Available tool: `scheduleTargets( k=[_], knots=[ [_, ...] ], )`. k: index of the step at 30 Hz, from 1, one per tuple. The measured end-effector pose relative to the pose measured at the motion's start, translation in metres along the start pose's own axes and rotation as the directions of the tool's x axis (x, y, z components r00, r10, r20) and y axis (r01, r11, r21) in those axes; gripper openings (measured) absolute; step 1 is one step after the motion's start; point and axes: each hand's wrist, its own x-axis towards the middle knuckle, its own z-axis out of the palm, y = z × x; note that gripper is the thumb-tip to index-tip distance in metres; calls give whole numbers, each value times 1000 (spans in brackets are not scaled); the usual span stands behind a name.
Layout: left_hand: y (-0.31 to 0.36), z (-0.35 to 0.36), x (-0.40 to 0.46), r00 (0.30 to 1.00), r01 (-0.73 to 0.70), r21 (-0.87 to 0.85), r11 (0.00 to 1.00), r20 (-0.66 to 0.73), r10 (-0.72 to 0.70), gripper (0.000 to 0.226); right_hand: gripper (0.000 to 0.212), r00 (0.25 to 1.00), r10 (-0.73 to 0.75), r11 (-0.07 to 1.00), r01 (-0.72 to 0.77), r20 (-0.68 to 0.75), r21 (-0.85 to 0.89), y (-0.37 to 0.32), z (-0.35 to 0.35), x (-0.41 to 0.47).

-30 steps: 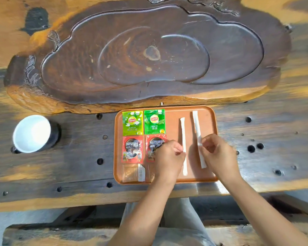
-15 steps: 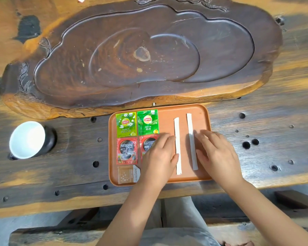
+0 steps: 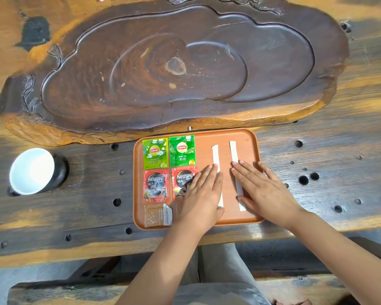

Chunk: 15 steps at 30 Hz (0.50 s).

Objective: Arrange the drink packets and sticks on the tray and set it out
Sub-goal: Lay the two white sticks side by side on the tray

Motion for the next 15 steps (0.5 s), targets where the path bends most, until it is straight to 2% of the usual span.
scheduleTargets(
  k=[15],
  knots=[
    [-3, 1, -2, 999, 6, -27, 1000, -41, -8, 82, 66, 1000, 2, 1000, -2, 16, 4, 4, -1, -1]
  ],
)
